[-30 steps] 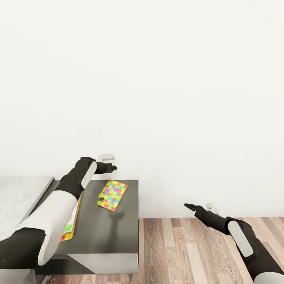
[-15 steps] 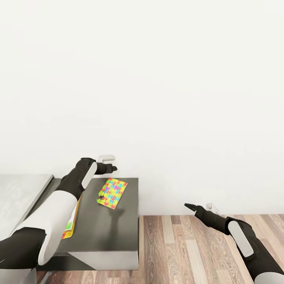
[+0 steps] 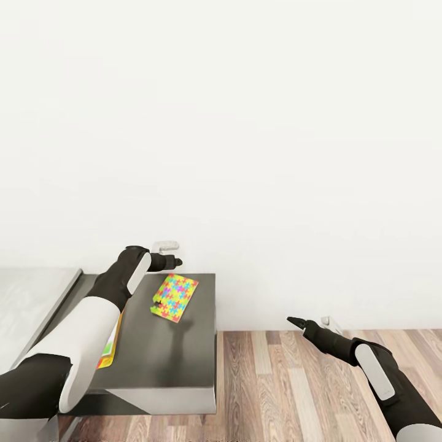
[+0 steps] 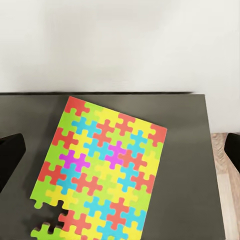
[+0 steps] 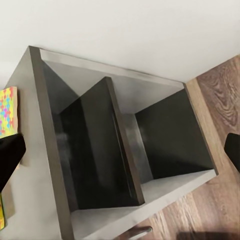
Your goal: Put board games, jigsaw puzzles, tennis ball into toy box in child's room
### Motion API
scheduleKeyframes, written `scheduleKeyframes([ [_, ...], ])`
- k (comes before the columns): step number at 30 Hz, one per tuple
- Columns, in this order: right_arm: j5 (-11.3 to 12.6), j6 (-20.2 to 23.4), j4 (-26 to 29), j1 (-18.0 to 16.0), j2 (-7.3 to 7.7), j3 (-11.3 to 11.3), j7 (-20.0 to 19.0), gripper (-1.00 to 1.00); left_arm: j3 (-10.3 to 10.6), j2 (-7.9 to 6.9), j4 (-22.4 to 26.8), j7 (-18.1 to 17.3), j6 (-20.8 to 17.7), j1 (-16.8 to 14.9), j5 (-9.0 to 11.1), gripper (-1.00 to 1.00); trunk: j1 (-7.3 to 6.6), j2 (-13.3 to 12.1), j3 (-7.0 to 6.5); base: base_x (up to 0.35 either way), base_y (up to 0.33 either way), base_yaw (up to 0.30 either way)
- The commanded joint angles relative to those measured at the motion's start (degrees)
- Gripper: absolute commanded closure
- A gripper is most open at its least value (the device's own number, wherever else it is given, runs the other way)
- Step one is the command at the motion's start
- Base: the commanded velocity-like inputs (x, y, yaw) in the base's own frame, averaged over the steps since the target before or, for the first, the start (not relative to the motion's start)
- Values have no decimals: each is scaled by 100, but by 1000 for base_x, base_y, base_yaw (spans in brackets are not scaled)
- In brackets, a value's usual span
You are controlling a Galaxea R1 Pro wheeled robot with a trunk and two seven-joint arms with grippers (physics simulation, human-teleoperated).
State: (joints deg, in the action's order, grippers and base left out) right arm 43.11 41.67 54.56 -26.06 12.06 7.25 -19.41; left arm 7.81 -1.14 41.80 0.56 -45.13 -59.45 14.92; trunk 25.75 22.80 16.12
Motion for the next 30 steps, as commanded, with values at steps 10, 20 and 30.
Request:
scheduleKeyframes([
  [10, -4, 35, 2, -4, -1, 13, -18, -100, 52, -15, 6, -1, 108, -5, 11, -100, 3, 12, 96, 0, 0, 0],
  [20, -4, 35, 2, -4, -1, 13, -18, -100, 67, -25, 6, -3, 148, -5, 4, -100, 3, 12, 181, 0, 0, 0],
  [30, -4, 35, 2, -4, -3, 13, -18, -100, 74, -32, 4, -9, 148, 2, 2, -100, 3, 12, 266, 0, 0, 0],
])
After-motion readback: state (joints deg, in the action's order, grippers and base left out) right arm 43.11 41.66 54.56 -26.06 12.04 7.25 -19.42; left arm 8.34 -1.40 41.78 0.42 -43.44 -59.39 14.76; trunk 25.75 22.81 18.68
